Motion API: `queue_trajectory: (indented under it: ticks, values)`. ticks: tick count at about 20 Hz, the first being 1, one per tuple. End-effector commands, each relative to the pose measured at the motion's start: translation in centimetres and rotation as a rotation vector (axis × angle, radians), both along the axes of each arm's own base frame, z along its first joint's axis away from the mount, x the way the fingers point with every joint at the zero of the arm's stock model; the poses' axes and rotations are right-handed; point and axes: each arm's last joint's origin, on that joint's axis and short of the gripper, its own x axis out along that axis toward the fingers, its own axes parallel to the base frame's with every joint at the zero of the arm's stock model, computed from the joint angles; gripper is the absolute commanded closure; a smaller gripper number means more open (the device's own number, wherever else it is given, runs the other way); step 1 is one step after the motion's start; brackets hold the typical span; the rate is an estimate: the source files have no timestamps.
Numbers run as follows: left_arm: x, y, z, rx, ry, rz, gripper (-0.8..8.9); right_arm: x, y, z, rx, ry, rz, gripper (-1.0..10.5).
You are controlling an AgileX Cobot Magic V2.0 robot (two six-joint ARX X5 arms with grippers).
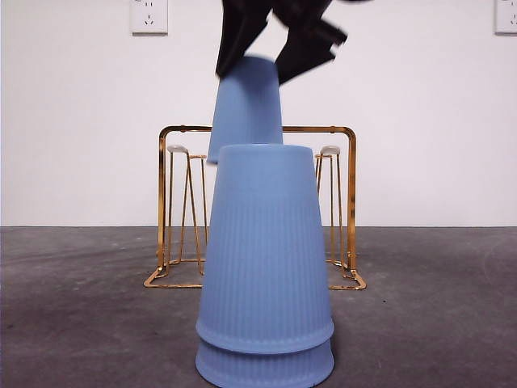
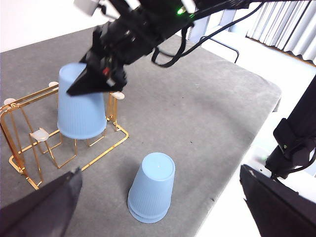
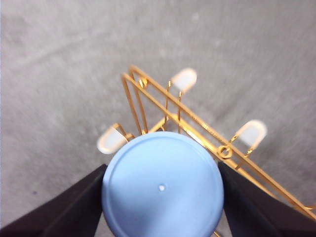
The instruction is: The left arm pick up the left cup on cup holder and place it on desk, then the right arm insert the right cup into the first cup, and then the left arm insert the mid cup into the first cup
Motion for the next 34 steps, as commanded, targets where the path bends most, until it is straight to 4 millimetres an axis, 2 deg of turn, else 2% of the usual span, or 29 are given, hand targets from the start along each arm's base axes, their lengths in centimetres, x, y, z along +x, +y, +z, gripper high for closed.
queue_trajectory:
  ticks: [1,4,7,10,13,18,22,28,34]
  values:
    - [-0.1,0.1,0.6,-0.021,-0.015,-0.005,3.13,-1.3,-0.6,2.8,0.041,-0.061,0.014,7.1]
    - [-0.1,0.0,0.6,-0.021,-0.016,-0.005,3.13,-4.1,-2.7,5.6,0.069,-0.095,0.019,7.1]
    - [-0.1,0.1,0.6,-0.019,-0.017,-0.001,3.13,-8.1,-5.1,8.0,0.076,-0.097,0.046,7.1]
    - [0.0,0.0,0.6,-0.017,-0.017,0.005,3.13,-11.8,-6.7,9.1,0.064,-0.059,0.096,7.1]
    - [-0.1,0.1,0.6,-0.017,-0.017,0.005,3.13,-14.2,-6.1,9.1,0.057,-0.056,0.155,7.1]
    - [-0.1,0.1,0.5,-0.016,-0.013,0.006,3.13,-16.0,-3.3,6.6,0.032,-0.067,0.210,7.1]
    - [-0.1,0.1,0.5,-0.017,-0.012,0.006,3.13,-16.7,-1.7,3.5,-0.001,-0.071,0.204,7.1]
    - [-0.1,0.1,0.5,-0.025,0.002,0.011,3.13,-16.5,-0.9,-0.3,-0.032,-0.084,0.171,7.1]
    - [-0.1,0.1,0.5,-0.023,0.007,0.013,3.13,-16.2,-0.9,-2.9,-0.063,-0.072,0.127,7.1]
